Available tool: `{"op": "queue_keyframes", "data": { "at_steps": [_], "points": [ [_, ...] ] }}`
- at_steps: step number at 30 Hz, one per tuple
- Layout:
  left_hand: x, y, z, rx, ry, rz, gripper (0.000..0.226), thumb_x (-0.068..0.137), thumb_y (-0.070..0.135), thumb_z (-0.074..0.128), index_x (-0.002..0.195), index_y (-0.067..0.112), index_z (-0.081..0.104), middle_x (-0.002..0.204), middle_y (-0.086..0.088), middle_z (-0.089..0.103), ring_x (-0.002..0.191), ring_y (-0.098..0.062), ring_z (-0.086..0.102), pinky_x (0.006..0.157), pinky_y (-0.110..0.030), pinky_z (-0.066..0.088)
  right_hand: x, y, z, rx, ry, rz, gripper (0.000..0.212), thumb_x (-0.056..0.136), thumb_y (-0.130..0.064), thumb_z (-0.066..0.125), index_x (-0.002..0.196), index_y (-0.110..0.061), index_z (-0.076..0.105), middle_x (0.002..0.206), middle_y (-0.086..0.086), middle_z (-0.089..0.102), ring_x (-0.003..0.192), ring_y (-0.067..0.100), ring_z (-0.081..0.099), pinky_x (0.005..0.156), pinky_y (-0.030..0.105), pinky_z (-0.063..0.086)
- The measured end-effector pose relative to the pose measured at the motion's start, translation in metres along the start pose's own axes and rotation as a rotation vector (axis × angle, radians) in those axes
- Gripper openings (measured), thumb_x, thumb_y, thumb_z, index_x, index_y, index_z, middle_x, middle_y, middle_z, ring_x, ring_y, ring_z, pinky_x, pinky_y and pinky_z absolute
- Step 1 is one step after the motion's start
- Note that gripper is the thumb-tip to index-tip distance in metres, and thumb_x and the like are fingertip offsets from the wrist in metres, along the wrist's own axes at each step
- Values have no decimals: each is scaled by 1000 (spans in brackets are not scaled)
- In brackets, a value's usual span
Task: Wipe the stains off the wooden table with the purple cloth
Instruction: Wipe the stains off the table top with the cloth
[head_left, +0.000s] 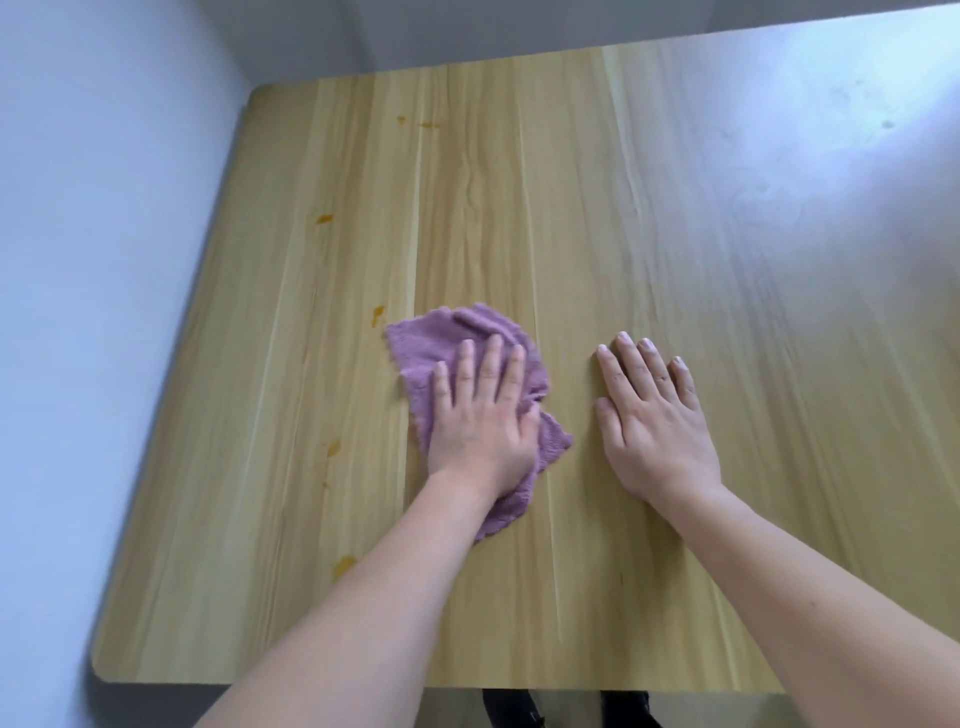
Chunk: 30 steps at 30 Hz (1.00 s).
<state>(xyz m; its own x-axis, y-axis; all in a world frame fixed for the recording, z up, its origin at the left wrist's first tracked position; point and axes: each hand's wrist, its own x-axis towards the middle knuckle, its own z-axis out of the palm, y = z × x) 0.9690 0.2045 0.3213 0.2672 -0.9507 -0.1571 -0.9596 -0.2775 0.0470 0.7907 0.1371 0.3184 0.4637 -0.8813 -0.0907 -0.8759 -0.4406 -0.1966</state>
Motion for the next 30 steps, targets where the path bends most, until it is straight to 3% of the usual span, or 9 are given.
{"op": "queue_keyframes", "data": {
  "at_steps": [3, 6, 10, 15, 19, 23, 27, 30],
  "points": [
    [23, 22, -3, 51, -31, 217, 67, 96, 49, 18, 156, 26, 0, 165, 1, -7, 150, -26, -12, 118, -53, -8, 0, -1, 0, -6, 10, -1, 61, 95, -40, 16, 155, -27, 16, 163, -5, 9, 150, 13, 1, 121, 38, -2],
    [38, 15, -4, 47, -32, 296, 66, 95, 49, 17, 156, 30, 3, 165, 3, -2, 151, -21, -7, 119, -49, -8, -1, -3, 0, -8, 14, 6, 60, 96, -41, 17, 155, -28, 16, 163, -6, 9, 150, 12, 2, 121, 38, -2],
    [45, -18, -5, -43, 20, 90, 67, 92, 51, 16, 156, 31, 9, 165, 4, 1, 151, -17, -3, 121, -42, -7, -1, -2, 0, -9, 4, 11, 60, 96, -41, 16, 155, -28, 17, 163, -7, 8, 149, 12, 1, 120, 37, -5],
    [51, -78, -4, -64, 53, -202, 67, 94, 52, 11, 156, 28, 2, 165, 2, -3, 151, -18, -6, 121, -43, -6, -1, -2, 0, 23, 1, 9, 59, 97, -39, 20, 155, -28, 15, 163, -8, 7, 149, 11, -2, 121, 37, -6],
    [49, -79, -2, -68, 70, -237, 68, 94, 53, 10, 156, 28, -1, 165, 1, -4, 151, -19, -8, 121, -44, -6, -1, -5, -3, 34, 19, 12, 61, 93, -35, 28, 152, -23, 26, 161, -3, 20, 149, 16, 8, 121, 38, -2],
    [47, -77, -3, -59, 76, -238, 67, 94, 52, 10, 156, 28, -2, 165, 1, -4, 150, -19, -8, 121, -45, -4, 24, -8, -11, 58, 76, -5, 57, 88, -35, 30, 141, -19, 41, 143, 0, 37, 137, 19, 24, 118, 36, 7],
    [47, -79, -3, -56, 84, -240, 69, 92, 54, 6, 155, 29, -4, 165, 3, -6, 150, -18, -10, 121, -44, -5, 90, -13, -22, 48, 91, -79, 60, 96, -31, 31, 154, -20, 20, 161, -1, 9, 149, 18, 1, 120, 38, -5],
    [48, -81, -3, -59, 88, -235, 71, 89, 56, 1, 155, 30, -5, 164, 3, -7, 150, -17, -12, 121, -44, -6, 139, -18, -24, 29, 90, -65, 61, 99, -34, 23, 155, -20, 6, 163, -3, -9, 149, 16, -13, 119, 39, -13]
  ]
}}
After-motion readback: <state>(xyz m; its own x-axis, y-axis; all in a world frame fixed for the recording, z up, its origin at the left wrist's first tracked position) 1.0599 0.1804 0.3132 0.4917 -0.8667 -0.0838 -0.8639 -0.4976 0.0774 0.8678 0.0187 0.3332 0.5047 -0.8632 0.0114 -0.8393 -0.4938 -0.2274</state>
